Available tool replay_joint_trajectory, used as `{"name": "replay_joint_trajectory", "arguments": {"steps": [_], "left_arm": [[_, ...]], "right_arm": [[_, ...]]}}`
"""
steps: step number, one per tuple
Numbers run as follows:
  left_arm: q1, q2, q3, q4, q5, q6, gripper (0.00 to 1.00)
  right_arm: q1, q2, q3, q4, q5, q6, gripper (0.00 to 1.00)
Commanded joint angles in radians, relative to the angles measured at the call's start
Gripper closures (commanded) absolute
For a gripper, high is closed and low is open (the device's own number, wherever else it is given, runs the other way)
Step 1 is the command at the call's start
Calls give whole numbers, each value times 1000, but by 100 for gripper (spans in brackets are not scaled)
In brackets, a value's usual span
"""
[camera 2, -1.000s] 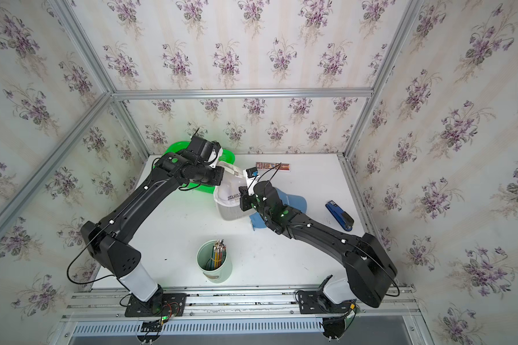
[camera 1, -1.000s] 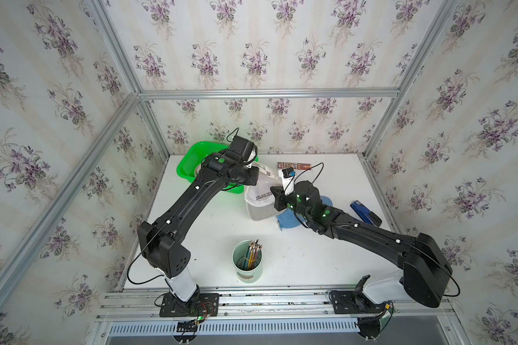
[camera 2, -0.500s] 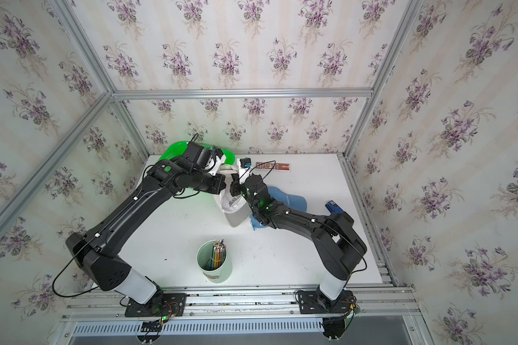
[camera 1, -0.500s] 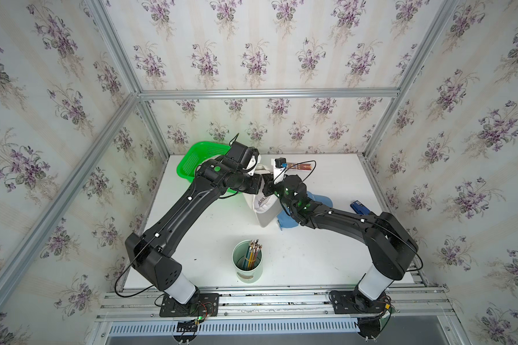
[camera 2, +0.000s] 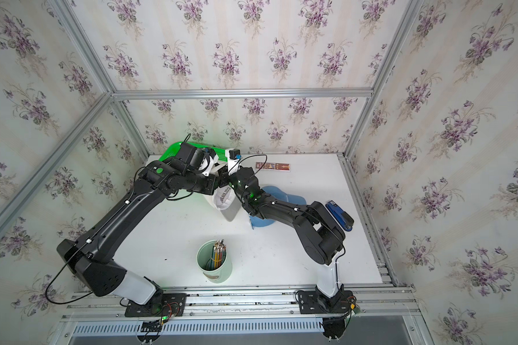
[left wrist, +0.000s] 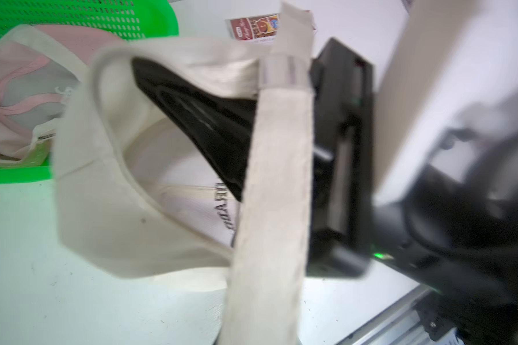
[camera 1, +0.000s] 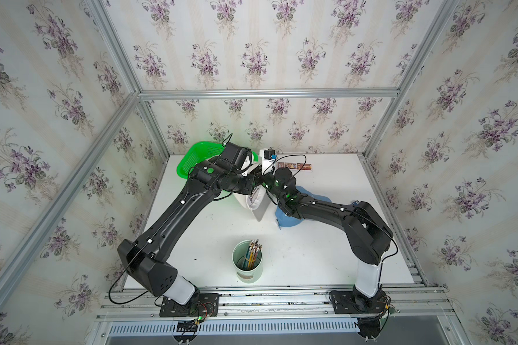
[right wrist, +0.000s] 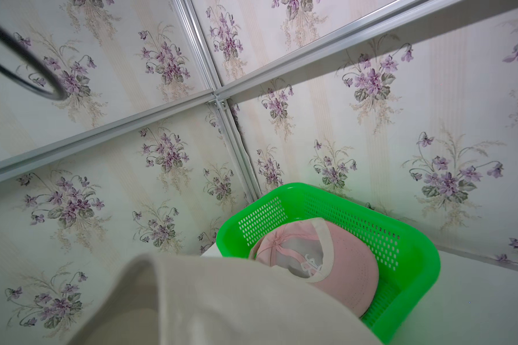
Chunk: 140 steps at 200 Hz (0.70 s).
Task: Turn the baseball cap inside out
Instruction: Turn over the baseball cap.
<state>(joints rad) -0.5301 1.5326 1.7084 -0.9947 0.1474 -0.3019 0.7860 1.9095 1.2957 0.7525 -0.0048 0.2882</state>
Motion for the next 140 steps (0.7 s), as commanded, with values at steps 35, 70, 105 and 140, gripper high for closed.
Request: {"name": "replay_joint_trajectory", "arguments": {"steps": [35,70,105,140], "left_arm": [[147,-32,-68,99,29,-50,100],[150,2,-22,79,50,-34,100],[151,62,78,-22,55,38,100],[147,131,168,-94,54,85,100]], "right_arm": [[-12,-165,-108,-163,-50,-44,69],[-11,-270,-229,-212,-35,-47,62],[-11,-367,-298,-318,32,-110,51],[-10,-461,-325,-428,-8,-163,49]]}}
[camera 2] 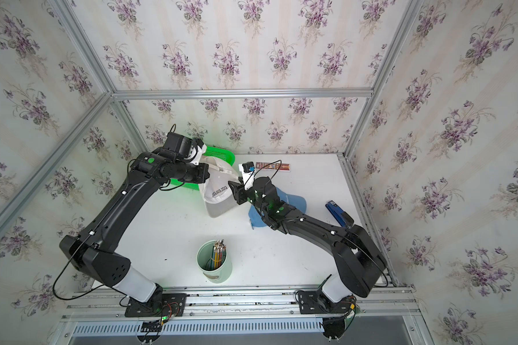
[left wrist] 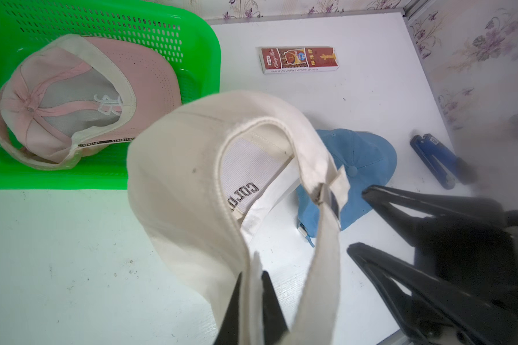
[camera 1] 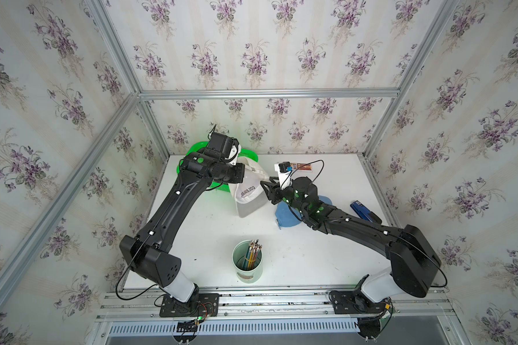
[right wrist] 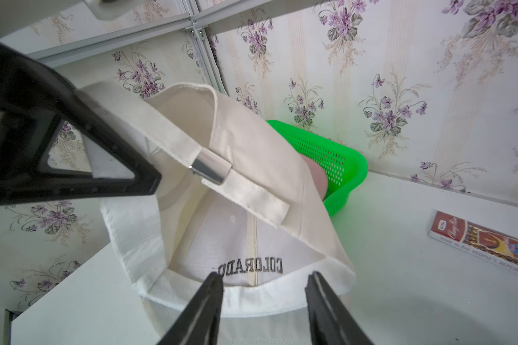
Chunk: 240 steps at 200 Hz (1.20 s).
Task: Turn the baseball cap inside out
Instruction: Turn over the baseball cap.
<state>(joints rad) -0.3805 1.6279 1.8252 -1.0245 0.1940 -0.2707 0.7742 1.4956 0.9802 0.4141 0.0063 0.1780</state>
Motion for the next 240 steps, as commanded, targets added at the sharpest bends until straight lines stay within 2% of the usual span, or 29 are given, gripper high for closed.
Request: {"name": "replay_joint_trajectory", "arguments": {"steps": [1,21,32,60,78,146,173,219,240], "left_arm": [[-4,37,54,-67,7,54,100],[-15,64,90,-94,15,66,100],[-22,67,98,-99,21,72,100],[-43,69,113,-114,14,83,100],[-59,73,126,-122,9,91,100],[-100,73,157,-146,-24,116,100],[-104,69,155,-152,-90,123,100],[-103,74,174,-152,-108,128,100],[-102,75,171,-152,-103,126,100]], "right_arm": [[2,-50,-10,-91,-19,-53,49],[2,-98,-42,-73,38,-56,47],[2,-113,-65,-48,81,-80,43],[9,-64,-24,-87,94,-193,37],[40,-20,7,-82,191,-266,37],[61,37,109,-69,311,-346,35],[78,15,111,-118,302,-369,35],[94,-64,32,-231,147,-334,35],[97,-124,-16,-199,204,-306,35]]}}
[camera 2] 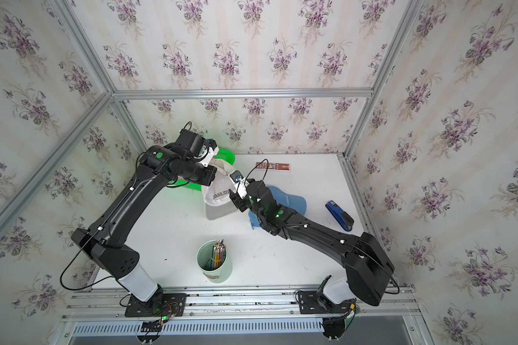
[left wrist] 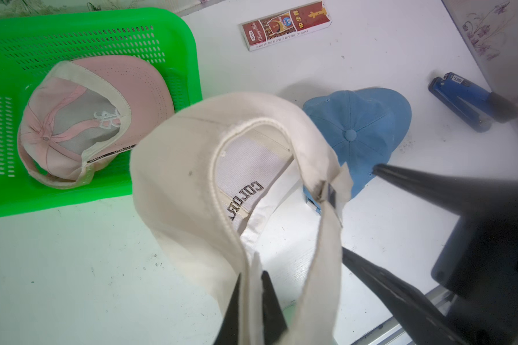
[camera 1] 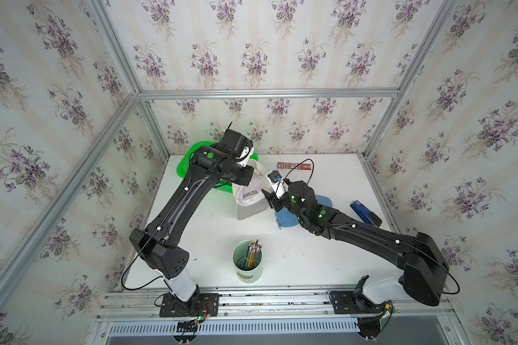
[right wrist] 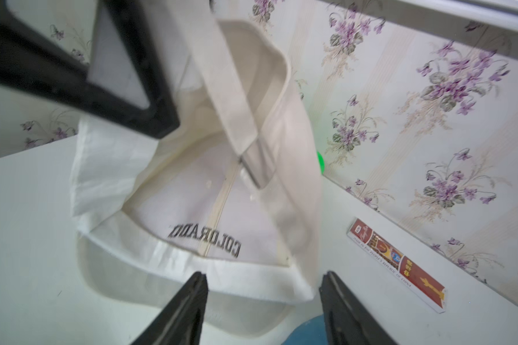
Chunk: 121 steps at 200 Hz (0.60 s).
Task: Turn the baseball cap inside out
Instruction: Turn over the baseball cap.
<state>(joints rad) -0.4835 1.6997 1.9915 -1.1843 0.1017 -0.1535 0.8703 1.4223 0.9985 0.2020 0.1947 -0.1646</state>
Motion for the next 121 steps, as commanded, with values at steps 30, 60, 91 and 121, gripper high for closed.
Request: {"name": "replay_joint_trajectory", "arguments": {"steps": [30,60,91,121], "left_arm": [[0,-8,-11,13,-2,6,100],[-7,-12,-16,14,4,6,100],[-16,-10,-19,13,10,10,100],[-28,-16,-17,11,33,23,100]], "right_arm": [[2,-60,-23,46,115,-13,31],[3,28,59,37,176,-75,29],[2,107,132,49,178,-123,29],[2,185,209,53,183,-139,29]]}}
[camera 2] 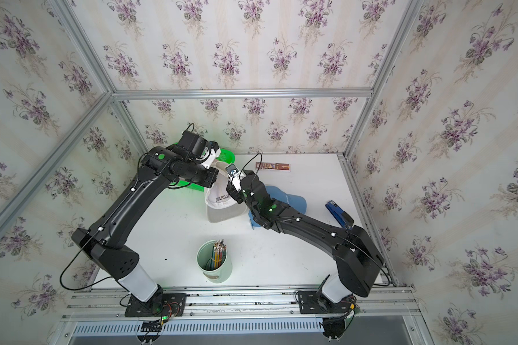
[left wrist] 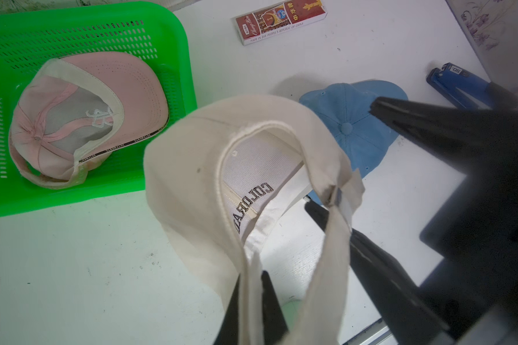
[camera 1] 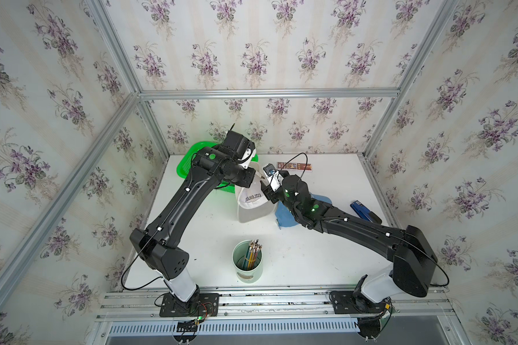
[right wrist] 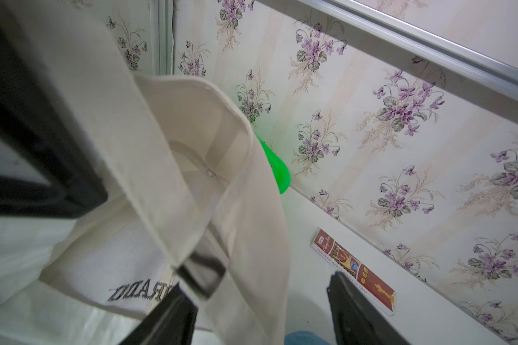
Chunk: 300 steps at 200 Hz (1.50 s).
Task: Turn the baseball cap inside out
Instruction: Turn over the baseball cap.
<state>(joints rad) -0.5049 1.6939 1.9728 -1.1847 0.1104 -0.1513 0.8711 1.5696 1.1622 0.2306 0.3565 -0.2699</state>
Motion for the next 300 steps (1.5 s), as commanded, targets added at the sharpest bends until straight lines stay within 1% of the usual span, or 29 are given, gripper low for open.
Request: {"name": "replay_joint_trajectory", "arguments": {"steps": [1,7,11,19,24,28,38,49,65,77,93,107,125,135,156,180,189,205,212,232,240,252,262,266,273,282,300], "left_arm": [[-7,-11,1,12,25,22,100],[-7,-16,-3,12,25,25,100],[-7,-20,-6,14,25,29,100],[-7,-25,-10,9,12,36,100],[-7,-28,-13,5,-7,40,100],[-7,-29,-16,0,-27,44,100],[-7,-33,-22,-11,-110,50,100],[-8,-35,-36,-22,-251,54,98],[-9,-44,-77,-7,-458,62,97],[-7,-62,-123,35,-546,73,98],[-7,-103,-188,120,-592,75,99],[-7,-140,-235,182,-643,73,100],[-10,-167,-279,249,-751,108,100],[-8,-165,-299,273,-798,141,100],[-9,-133,-304,275,-845,177,100],[-19,-90,-310,265,-924,226,92],[-28,-83,-333,294,-972,264,91],[-48,-84,-371,346,-996,322,89],[-58,-83,-374,350,-992,315,89],[-73,-101,-368,335,-868,257,87],[-83,-111,-372,346,-837,243,88],[-92,-120,-367,354,-807,229,94],[-93,-119,-356,348,-777,212,98],[-93,-116,-349,343,-764,204,100],[-93,-113,-337,333,-741,186,100],[-93,-108,-323,320,-706,160,100],[-93,-103,-316,315,-635,109,100]], "right_arm": [[2,40,48,26,23,-34,29],[2,53,59,30,36,-34,32],[1,60,69,31,42,-35,35],[0,73,90,23,55,-37,48],[0,80,102,17,66,-36,59],[0,84,115,5,75,-34,66],[-4,98,156,-49,90,-16,75],[-8,109,189,-101,102,1,81],[-13,118,218,-163,104,29,85],[-20,127,242,-222,66,61,89],[-32,143,273,-296,1,110,93],[-37,154,296,-347,-25,146,93],[-47,166,327,-406,-45,194,93],[-50,164,333,-423,-58,218,93],[-57,149,333,-431,-105,258,92],[-77,155,359,-470,-130,288,92],[-85,153,361,-477,-141,295,92],[-100,147,362,-480,-168,317,92],[-104,141,355,-469,-184,327,92],[-107,130,342,-438,-217,353,91],[-107,137,349,-437,-226,359,87],[-107,150,359,-435,-231,362,83],[-107,155,357,-420,-238,358,77],[-107,156,354,-413,-243,355,76],[-107,157,351,-409,-251,351,74],[-107,156,345,-404,-270,347,70],[-107,143,317,-383,-297,353,67]]}}
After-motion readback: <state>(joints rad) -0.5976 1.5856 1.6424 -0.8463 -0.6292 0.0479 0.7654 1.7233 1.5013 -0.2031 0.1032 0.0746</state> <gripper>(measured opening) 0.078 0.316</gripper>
